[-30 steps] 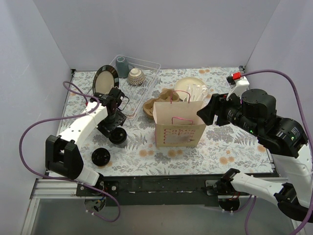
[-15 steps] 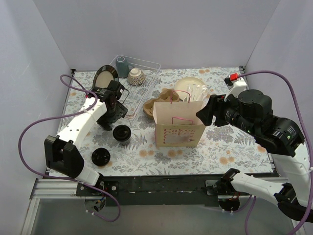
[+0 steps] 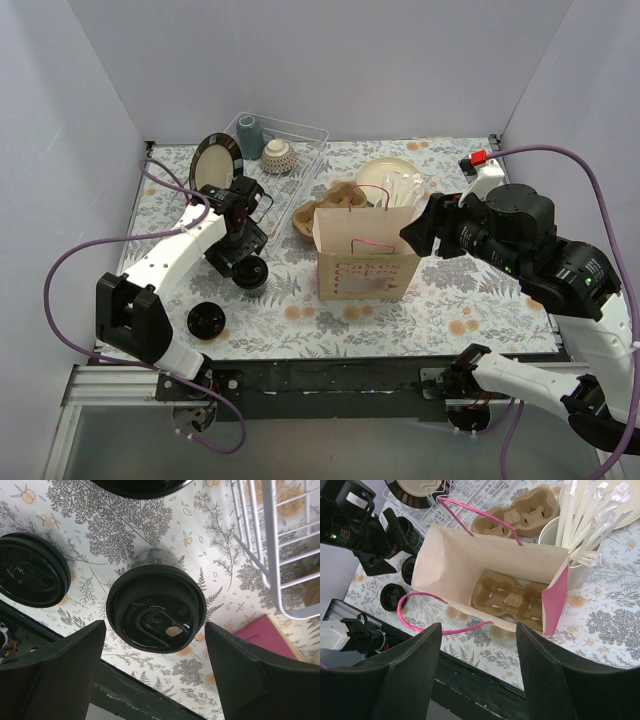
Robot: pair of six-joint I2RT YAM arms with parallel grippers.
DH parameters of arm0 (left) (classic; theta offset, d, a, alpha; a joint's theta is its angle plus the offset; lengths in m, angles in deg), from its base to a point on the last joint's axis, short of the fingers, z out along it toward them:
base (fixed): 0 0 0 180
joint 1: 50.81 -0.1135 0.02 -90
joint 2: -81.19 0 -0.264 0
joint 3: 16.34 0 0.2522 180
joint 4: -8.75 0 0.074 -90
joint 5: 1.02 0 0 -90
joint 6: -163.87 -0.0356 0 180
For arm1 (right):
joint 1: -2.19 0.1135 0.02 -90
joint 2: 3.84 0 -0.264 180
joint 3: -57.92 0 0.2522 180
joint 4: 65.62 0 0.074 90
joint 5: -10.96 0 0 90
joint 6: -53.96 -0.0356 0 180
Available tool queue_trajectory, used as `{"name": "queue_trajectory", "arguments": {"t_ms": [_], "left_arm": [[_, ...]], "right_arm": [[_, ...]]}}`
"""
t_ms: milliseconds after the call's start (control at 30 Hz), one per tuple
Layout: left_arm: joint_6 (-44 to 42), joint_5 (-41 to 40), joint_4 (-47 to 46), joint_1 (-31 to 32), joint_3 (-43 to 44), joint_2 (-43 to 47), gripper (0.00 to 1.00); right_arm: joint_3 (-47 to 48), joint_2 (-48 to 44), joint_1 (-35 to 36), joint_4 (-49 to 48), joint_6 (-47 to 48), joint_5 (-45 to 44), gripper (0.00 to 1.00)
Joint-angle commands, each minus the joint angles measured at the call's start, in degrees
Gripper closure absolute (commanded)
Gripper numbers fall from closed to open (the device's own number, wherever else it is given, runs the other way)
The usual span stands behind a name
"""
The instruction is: Pack the takeout coffee
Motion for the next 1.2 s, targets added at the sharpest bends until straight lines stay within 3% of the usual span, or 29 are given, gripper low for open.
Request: {"name": "queue_trajectory", "arguments": {"t_ms": [0, 333, 800, 1167], "left_arm": [[0.1, 0.1, -1.7, 1.1, -1.3, -0.3, 0.21], [1.4, -1.1, 0.6, 2.0, -0.5, -2.5, 0.22], [1.2, -0.9, 1.9, 5.3, -2.6, 0.9, 0.52], [4.6, 3.4, 2.9, 15.1, -4.3, 6.3, 0.62]], "right_arm": [[0.1, -0.8, -0.1, -2.6, -1.1, -0.7, 0.32], [0.0, -1.5, -0.1, -2.0, -2.2, -1.1, 0.33], [-1.7, -2.8, -0.2, -2.6, -3.4, -1.0, 0.33], [-2.8, -4.4, -0.1, -2.1, -2.3, -1.0, 0.33]]}}
